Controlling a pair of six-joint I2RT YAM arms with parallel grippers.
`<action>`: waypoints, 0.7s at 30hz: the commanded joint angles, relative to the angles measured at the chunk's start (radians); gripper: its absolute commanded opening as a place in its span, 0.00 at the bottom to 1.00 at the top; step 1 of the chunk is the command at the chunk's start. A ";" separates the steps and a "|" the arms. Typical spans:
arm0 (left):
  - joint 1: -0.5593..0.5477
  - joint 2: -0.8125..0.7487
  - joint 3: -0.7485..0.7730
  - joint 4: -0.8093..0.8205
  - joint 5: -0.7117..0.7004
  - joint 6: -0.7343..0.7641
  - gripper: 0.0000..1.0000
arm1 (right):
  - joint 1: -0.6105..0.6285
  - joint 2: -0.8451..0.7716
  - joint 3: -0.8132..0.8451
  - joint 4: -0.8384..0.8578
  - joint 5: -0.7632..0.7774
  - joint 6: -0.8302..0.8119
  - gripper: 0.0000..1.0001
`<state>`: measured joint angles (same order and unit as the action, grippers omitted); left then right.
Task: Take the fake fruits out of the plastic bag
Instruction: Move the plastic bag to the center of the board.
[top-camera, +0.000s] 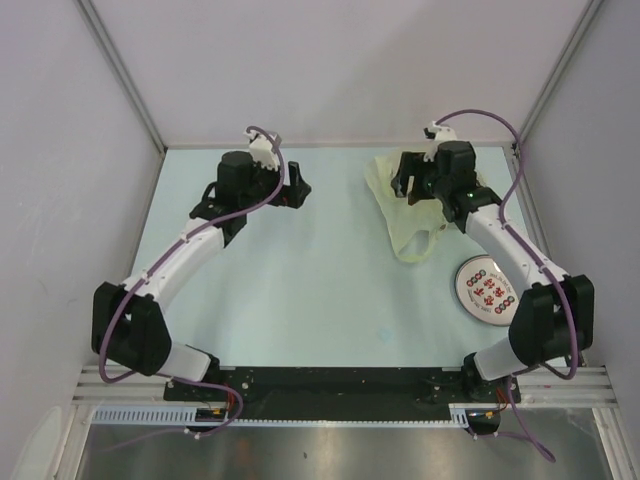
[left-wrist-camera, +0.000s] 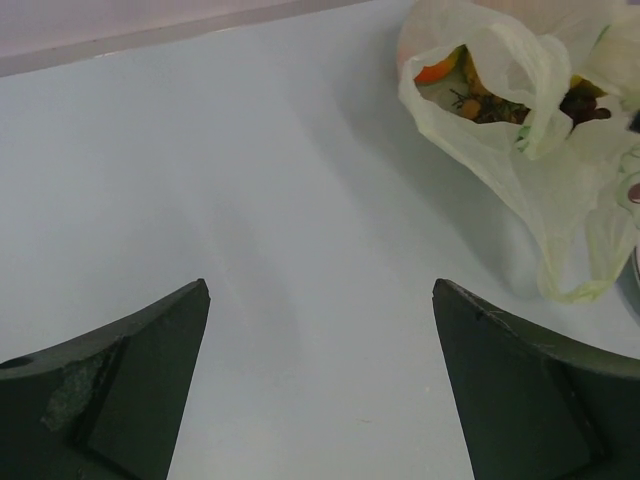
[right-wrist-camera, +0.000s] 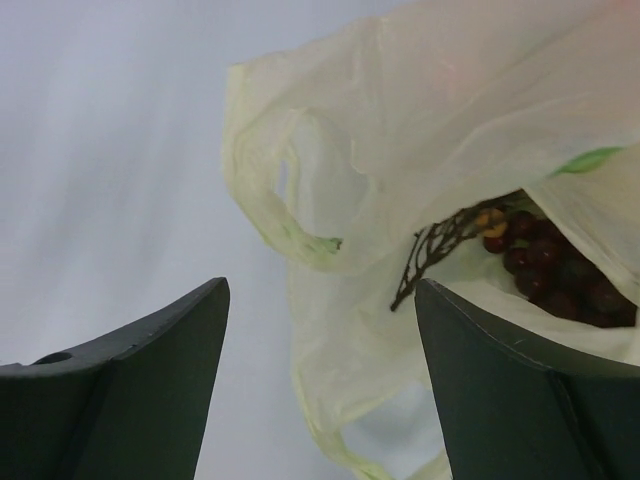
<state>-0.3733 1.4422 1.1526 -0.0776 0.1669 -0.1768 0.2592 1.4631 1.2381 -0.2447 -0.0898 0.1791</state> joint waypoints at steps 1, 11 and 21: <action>-0.006 -0.063 0.010 0.019 0.141 -0.013 0.98 | 0.040 0.069 0.081 0.068 0.007 0.046 0.80; -0.226 0.112 0.180 0.065 0.157 0.935 1.00 | -0.136 0.039 0.190 -0.051 -0.021 0.126 0.79; -0.302 0.443 0.477 0.141 0.203 1.032 0.78 | -0.316 -0.069 0.103 -0.122 -0.096 0.229 0.80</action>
<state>-0.6441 1.7985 1.4582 0.0380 0.3542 0.8234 -0.0269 1.4631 1.3685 -0.3473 -0.1249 0.3500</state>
